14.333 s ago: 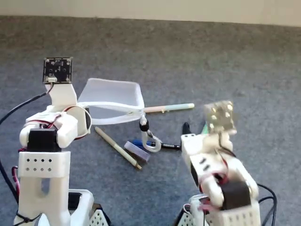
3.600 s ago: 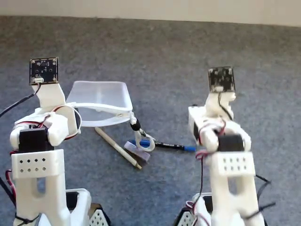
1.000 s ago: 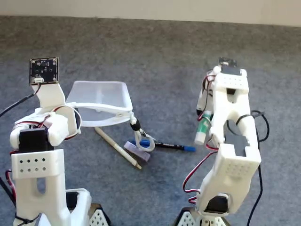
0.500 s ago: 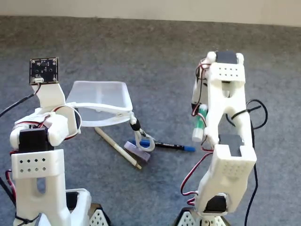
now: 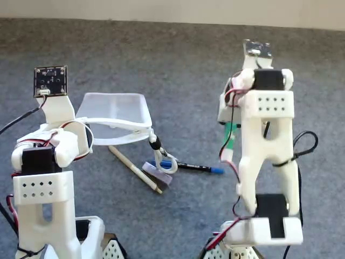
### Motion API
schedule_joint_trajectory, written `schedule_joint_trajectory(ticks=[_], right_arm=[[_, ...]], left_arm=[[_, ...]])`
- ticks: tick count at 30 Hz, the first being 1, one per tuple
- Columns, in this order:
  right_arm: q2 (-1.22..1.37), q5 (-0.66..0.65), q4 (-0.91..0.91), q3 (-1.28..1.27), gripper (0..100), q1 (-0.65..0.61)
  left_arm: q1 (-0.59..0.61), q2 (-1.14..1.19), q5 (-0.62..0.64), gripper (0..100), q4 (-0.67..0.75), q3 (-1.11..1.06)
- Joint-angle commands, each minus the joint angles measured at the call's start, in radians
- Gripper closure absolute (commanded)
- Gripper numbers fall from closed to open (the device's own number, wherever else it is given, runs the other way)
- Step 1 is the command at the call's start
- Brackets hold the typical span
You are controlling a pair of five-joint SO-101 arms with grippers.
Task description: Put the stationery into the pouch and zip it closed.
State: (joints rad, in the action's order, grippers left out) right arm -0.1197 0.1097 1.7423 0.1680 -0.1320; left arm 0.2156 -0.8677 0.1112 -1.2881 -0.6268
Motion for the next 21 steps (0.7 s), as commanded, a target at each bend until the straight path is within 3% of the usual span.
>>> schedule_joint_trajectory(ticks=[1,15,21], right_arm=[[-0.099,0.0,0.01,-0.013,99.3,-0.085],[-0.444,0.009,-0.145,-0.231,99.3,-0.254],[-0.581,0.009,-0.289,-0.32,99.3,-0.357]], left_arm=[[0.002,-0.025,-0.009,99,0.005,0.024],[0.002,-0.031,-0.009,99,0.02,0.002],[-0.002,-0.031,-0.008,99,0.014,0.033]])
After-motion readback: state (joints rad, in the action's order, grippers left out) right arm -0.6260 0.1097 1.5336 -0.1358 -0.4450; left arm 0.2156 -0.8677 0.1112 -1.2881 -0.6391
